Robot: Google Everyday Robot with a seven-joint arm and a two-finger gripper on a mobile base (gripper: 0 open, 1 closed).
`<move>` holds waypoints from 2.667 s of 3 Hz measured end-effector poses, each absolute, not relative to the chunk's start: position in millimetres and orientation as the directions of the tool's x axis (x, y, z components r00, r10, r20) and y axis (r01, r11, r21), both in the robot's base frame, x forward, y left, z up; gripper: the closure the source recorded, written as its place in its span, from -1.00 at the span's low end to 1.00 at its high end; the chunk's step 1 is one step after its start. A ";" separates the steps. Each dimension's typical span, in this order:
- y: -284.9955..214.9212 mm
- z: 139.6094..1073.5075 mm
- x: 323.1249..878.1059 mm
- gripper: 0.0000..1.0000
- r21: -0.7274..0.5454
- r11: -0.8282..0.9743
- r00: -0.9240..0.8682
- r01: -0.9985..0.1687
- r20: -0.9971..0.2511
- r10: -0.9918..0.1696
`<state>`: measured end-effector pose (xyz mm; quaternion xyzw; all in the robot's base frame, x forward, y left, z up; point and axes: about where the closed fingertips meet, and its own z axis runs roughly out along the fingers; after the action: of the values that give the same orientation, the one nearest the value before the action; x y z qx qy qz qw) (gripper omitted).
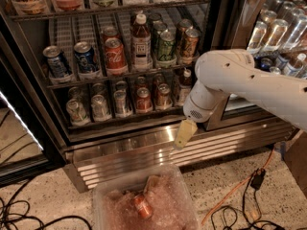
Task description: Pick orange can from bottom shelf of fridge
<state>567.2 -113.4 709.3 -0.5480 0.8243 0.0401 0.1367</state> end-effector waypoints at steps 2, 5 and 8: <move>-115.6 714.9 564.5 -1.00 -0.100 0.401 -0.362 -0.911 -0.275 -0.891; -80.0 647.2 601.6 -1.00 -0.044 0.566 -0.485 -0.823 -0.464 -0.741; -46.2 587.4 637.0 -1.00 -0.055 0.646 -0.540 -0.761 -0.497 -0.679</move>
Offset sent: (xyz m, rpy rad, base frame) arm -0.0053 -0.0062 0.0160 -0.0029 -0.0460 -0.0135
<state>637.0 -46.2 587.4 -0.4122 0.8735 0.0841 0.2450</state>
